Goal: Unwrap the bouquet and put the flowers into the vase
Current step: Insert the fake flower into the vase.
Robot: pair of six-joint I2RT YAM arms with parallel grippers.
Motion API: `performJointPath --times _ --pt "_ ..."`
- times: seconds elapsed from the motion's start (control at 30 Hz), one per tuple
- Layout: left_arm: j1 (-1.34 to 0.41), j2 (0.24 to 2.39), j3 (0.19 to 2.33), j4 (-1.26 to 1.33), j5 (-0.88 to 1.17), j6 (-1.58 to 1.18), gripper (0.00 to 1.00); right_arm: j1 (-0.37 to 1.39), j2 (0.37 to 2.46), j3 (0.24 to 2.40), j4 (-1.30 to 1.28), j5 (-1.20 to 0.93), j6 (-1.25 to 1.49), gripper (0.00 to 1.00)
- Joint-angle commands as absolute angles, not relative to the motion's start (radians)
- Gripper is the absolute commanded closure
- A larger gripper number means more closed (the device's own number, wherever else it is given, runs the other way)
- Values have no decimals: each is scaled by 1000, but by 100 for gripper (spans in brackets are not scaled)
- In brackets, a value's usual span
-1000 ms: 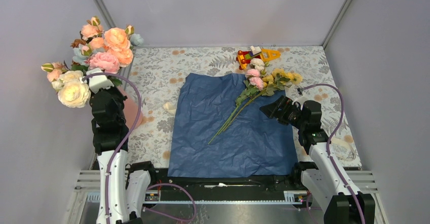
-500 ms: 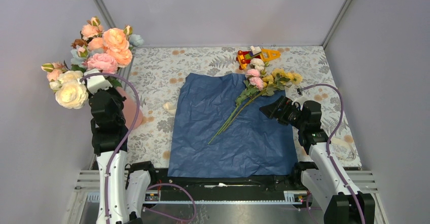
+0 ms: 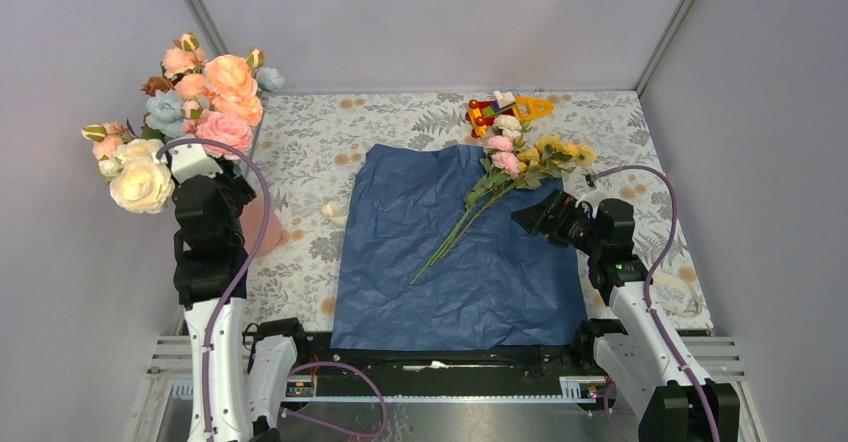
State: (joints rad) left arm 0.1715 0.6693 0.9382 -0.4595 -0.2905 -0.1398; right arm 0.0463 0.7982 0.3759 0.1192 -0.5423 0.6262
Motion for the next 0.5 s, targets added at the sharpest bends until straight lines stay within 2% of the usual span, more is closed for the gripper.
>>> performJointPath --times 0.0,0.23,0.47 --pt "173 662 999 -472 -260 -156 44 41 792 375 161 -563 613 0" --pt "173 653 1049 -549 -234 -178 32 41 793 373 161 -564 610 0" --pt "173 630 1077 -655 -182 -211 9 41 791 373 161 -569 610 0"
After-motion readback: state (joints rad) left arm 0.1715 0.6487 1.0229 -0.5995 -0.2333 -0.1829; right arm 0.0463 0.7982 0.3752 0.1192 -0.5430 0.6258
